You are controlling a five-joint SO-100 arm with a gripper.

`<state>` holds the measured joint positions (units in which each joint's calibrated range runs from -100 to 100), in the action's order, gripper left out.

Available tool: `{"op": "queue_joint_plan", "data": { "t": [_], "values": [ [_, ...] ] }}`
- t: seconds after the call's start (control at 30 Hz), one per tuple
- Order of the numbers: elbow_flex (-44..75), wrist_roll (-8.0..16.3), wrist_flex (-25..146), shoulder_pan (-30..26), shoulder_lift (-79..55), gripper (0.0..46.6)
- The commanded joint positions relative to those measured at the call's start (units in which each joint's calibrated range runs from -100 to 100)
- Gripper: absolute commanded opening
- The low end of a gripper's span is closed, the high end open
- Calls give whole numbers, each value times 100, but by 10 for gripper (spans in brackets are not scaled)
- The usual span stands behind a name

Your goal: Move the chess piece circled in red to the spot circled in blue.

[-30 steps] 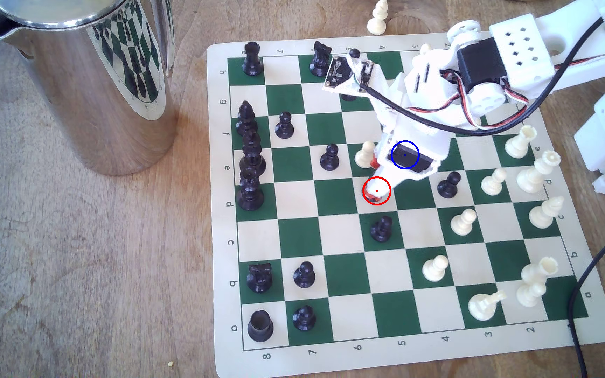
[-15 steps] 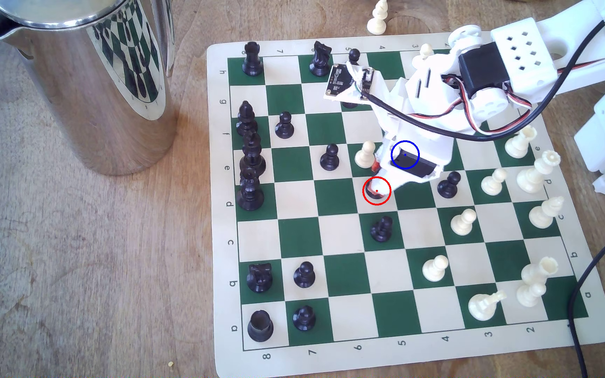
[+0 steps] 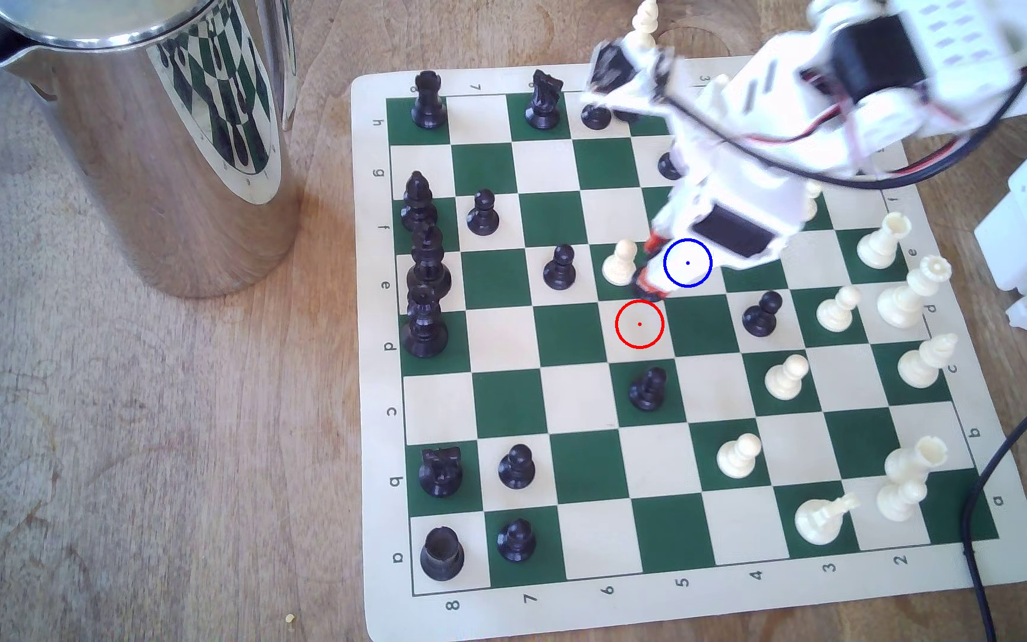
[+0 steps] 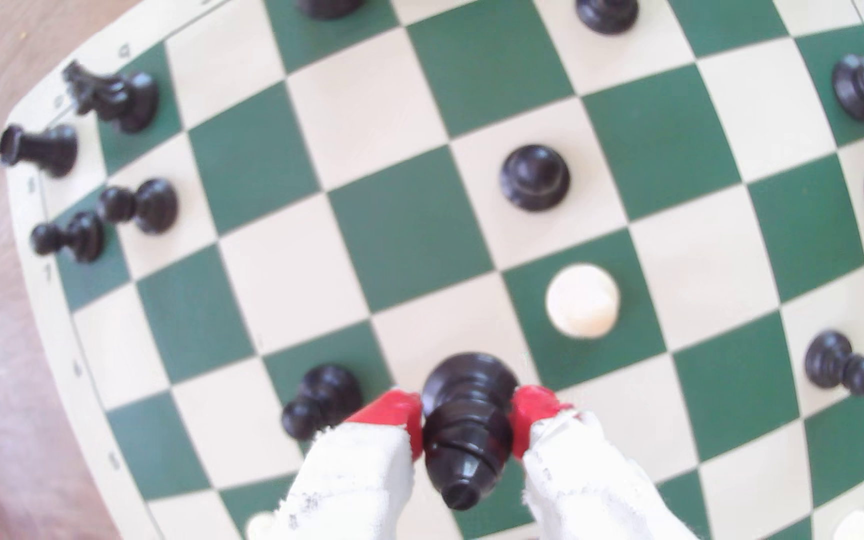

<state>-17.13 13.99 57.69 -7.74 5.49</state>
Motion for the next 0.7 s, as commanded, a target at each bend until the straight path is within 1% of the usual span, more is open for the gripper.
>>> {"op": "queue_joint_plan", "data": {
  "t": [0.0, 0.2, 0.23, 0.4, 0.5, 0.67],
  "values": [
    [144, -5, 390, -4, 1107, 2],
    [-264, -103, 627, 184, 1641, 2],
    [-490, -171, 619, 325, 1726, 2],
    [-1315, -313, 292, 614, 1837, 2],
    [-1714, -322, -134, 755, 1650, 2],
    [-1878, -327, -527, 802, 1234, 2]
  ]
}}
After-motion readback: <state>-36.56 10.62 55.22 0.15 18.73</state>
